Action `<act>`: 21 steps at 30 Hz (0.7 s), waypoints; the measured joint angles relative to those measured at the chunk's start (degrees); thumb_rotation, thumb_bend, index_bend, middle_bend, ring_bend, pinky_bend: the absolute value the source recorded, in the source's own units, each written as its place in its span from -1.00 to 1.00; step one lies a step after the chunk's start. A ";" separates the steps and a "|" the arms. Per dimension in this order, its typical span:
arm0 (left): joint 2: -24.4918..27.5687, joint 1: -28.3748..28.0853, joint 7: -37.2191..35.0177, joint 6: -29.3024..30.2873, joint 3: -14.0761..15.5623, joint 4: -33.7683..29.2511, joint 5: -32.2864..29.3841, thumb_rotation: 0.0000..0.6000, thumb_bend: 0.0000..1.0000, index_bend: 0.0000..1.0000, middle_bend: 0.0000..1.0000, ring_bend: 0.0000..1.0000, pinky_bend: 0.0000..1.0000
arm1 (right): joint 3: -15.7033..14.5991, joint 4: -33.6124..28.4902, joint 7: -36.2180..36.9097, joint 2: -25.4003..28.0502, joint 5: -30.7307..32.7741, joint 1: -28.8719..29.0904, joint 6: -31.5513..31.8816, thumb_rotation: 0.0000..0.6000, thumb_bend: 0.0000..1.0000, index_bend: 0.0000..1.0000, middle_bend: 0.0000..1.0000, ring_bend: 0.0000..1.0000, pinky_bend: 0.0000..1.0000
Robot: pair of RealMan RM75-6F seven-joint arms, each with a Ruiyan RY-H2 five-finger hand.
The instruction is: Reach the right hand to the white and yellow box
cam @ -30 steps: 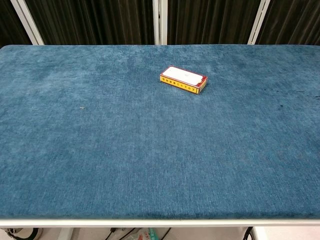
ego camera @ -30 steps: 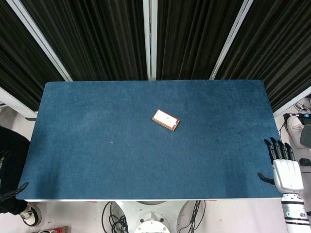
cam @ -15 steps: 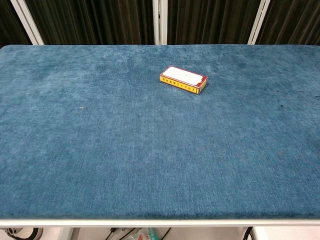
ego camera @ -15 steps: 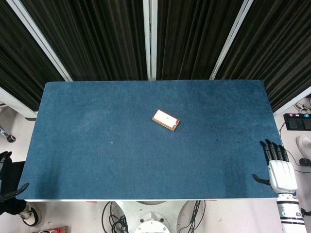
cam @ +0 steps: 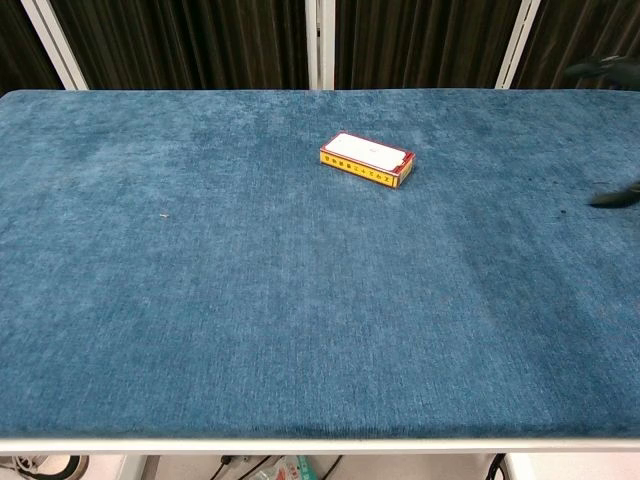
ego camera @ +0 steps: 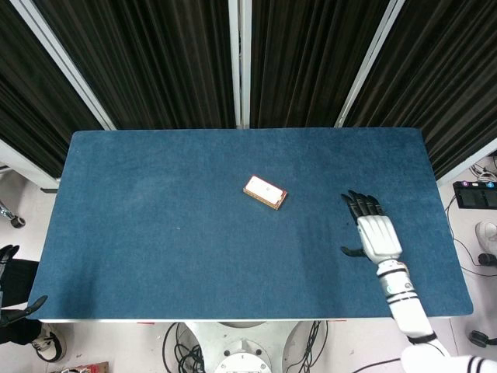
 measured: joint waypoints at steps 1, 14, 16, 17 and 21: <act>-0.05 0.01 -0.08 -0.09 0.06 0.04 -0.02 0.50 -0.81 -0.78 -0.79 -0.78 -0.58 | 0.87 0.14 -1.53 -1.19 2.38 1.45 -0.72 1.00 -0.95 -1.00 -1.00 -1.00 -1.00; -0.85 1.07 -1.52 0.66 0.89 1.34 0.25 0.51 -0.81 -0.78 -0.79 -0.78 -0.58 | 11.56 21.01 -13.82 -26.29 24.34 24.67 -6.96 1.00 -0.87 -1.00 -1.00 -1.00 -1.00; -1.03 1.25 -2.02 0.61 0.97 1.78 0.03 0.50 -0.81 -0.78 -0.79 -0.78 -0.58 | 12.44 25.88 -14.20 -29.08 25.52 26.43 -7.16 1.00 -0.86 -1.00 -1.00 -1.00 -1.00; -1.12 1.36 -2.30 0.62 1.02 2.06 -0.03 0.50 -0.81 -0.78 -0.79 -0.78 -0.58 | 13.08 29.11 -14.43 -30.87 26.37 27.59 -7.26 1.00 -0.86 -1.00 -1.00 -1.00 -1.00; -1.27 1.76 -3.16 0.89 1.11 2.89 -0.21 0.50 -0.81 -0.78 -0.79 -0.78 -0.58 | 15.54 38.73 -15.27 -36.19 29.84 31.28 -7.71 1.00 -0.81 -1.00 -1.00 -1.00 -1.00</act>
